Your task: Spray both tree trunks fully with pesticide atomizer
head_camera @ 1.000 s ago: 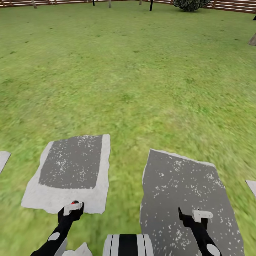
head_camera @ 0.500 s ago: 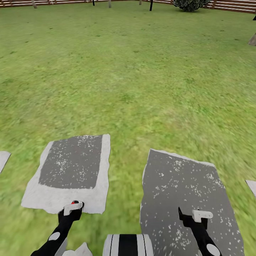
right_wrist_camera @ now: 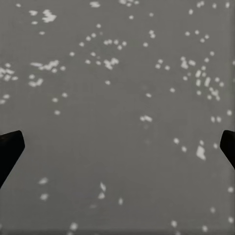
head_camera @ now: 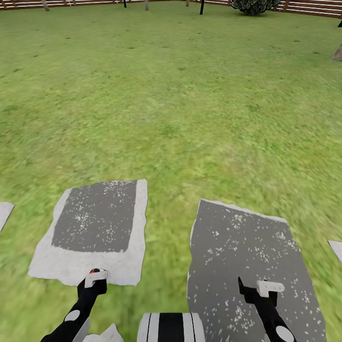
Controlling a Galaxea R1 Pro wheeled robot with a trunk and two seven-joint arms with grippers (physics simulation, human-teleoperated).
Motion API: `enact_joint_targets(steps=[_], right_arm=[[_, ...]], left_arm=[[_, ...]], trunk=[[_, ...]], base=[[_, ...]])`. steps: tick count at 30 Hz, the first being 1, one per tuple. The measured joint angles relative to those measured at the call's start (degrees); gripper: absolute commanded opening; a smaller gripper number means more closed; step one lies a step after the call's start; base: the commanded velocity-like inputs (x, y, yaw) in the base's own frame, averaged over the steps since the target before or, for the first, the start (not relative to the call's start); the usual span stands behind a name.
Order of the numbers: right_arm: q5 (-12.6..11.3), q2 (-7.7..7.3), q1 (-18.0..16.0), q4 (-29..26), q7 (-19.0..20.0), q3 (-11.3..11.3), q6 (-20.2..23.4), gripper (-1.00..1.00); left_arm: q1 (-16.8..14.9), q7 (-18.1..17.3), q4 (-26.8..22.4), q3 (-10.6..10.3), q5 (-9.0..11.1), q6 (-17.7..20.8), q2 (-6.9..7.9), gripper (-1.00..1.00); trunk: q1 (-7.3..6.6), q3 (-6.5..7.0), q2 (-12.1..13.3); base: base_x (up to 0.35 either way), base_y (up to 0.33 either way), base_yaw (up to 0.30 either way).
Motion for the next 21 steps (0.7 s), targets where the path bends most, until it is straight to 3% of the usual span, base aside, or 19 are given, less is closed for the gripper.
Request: enact_joint_targets(steps=[7, 21], right_arm=[[0.00, 0.00, 0.00, 0.06, 0.00, 0.00, 0.00, 1.00], [0.00, 0.00, 0.00, 0.14, 0.00, 0.08, 0.00, 1.00]], left_arm=[[0.00, -0.08, -0.03, 0.01, 0.02, -0.01, 0.00, -1.00], [-0.04, -0.16, 0.05, 0.03, -0.05, 0.06, 0.05, -1.00]], trunk=[[0.00, 0.00, 0.00], [-0.36, 3.09, 0.18]], base=[[0.000, 0.000, 0.000], [0.000, 0.000, 0.000]])
